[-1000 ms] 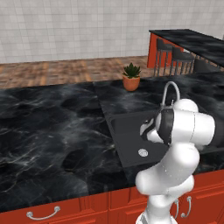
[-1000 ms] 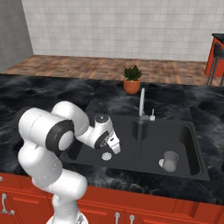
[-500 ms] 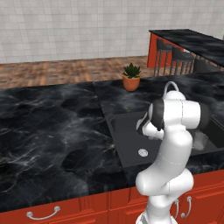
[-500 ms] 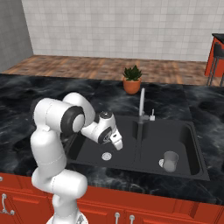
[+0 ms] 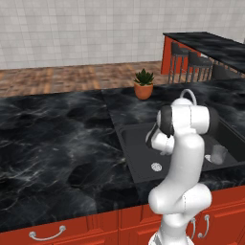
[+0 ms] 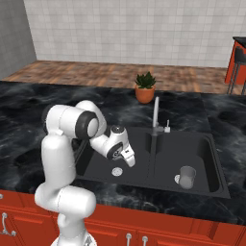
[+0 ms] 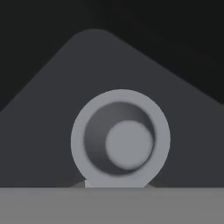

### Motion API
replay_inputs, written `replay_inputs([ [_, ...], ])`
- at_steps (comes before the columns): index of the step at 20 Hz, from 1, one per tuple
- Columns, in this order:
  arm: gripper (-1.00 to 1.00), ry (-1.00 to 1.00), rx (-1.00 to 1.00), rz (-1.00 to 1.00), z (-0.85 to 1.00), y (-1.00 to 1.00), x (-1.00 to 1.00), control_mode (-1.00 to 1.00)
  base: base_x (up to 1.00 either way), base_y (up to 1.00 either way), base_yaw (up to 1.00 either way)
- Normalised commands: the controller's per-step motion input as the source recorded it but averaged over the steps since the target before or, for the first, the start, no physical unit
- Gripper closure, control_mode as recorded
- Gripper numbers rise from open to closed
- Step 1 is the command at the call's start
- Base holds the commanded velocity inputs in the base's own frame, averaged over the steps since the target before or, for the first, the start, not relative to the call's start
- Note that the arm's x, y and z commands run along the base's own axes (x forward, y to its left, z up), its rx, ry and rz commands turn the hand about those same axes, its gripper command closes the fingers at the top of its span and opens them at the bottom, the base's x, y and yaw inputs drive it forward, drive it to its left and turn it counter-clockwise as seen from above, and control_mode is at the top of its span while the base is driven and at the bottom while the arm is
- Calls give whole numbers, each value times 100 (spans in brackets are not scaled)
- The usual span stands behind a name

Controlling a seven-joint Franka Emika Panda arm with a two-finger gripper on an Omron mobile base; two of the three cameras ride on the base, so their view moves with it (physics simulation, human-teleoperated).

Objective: Move any existing items from the left basin to the right basin for drying. Then move the measuring cup from the counter to the left basin of the sink for washing.

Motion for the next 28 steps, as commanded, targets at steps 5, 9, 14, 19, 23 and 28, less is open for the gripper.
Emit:
replay_inputs([
  [5, 100, -2, 0, 0, -22, 0, 1, -100, 0, 0, 0],
  [9, 100, -3, 0, 0, -26, 0, 0, -100, 0, 0, 0],
  [14, 100, -4, 0, 0, -28, 0, 0, -100, 0, 0, 0],
  [19, 100, -3, 0, 0, -26, 0, 0, -100, 0, 0, 0],
  [23, 100, -4, 0, 0, -25, 0, 0, -100, 0, 0, 0],
  [28, 100, -4, 0, 0, -23, 0, 0, -100, 0, 0, 0],
])
